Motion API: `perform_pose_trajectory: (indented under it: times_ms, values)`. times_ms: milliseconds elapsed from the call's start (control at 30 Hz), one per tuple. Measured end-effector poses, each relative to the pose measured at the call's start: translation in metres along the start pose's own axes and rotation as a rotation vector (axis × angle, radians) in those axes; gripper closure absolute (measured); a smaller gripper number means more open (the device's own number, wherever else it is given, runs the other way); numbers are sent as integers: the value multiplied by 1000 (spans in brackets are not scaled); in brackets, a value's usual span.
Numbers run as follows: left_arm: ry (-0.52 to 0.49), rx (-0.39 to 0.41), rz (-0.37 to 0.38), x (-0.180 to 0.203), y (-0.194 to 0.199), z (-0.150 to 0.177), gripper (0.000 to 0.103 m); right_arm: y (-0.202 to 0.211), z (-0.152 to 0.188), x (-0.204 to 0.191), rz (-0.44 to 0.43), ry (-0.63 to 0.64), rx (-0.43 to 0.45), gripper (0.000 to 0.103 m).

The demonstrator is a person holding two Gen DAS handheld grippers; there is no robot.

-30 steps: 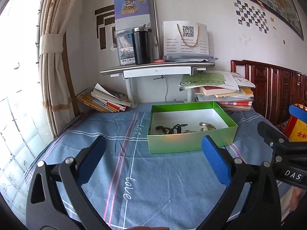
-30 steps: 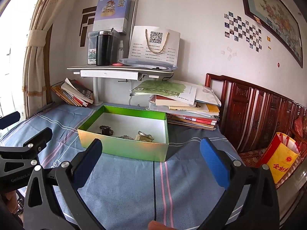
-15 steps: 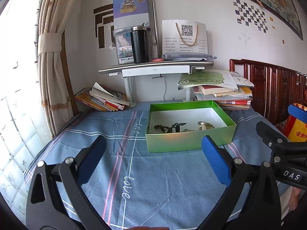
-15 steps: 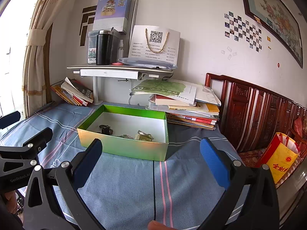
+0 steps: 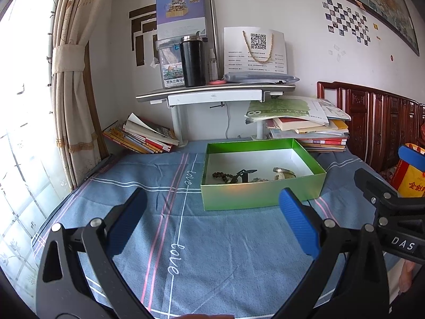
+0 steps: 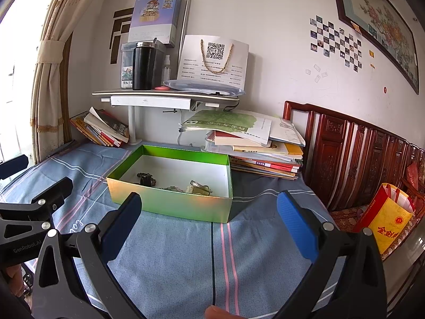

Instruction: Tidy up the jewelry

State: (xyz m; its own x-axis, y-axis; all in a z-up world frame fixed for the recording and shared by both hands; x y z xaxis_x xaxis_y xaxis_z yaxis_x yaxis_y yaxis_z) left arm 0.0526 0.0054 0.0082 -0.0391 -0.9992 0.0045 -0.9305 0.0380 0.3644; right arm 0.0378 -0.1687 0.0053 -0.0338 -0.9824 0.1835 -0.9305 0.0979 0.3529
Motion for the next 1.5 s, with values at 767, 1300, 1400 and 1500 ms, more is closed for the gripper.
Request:
perform_pose_trajectory:
  times_ms: [767,1300,1400,1500]
  values:
    - [-2,-9,10,4,1,4,4,0,3,0,3,-2,-4,3]
    - [-4,-20,16,4,0,6,4,1,4,-1,2,-3,-5,3]
    - [-4,-23,16,3,0,7,4,1,3,-1,1,-1,-4,3]
    - [-5,-25,17,4,0,6,4,1,3,-1,2,-2,-5,3]
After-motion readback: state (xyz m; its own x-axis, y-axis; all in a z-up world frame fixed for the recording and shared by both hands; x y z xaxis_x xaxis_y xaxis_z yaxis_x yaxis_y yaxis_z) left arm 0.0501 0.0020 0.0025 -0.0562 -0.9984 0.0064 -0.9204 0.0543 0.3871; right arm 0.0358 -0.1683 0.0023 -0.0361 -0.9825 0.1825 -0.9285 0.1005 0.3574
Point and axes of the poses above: each gripper's, at about its wrist camera, not at the fingertips, and y roughly against the way its jaws point, x to its right, z to its underside, the point moved 7 cm from there along -y, roughly the way its jaws point, and after that the axes turned 6 degrees about y, right-handed, at the moved point
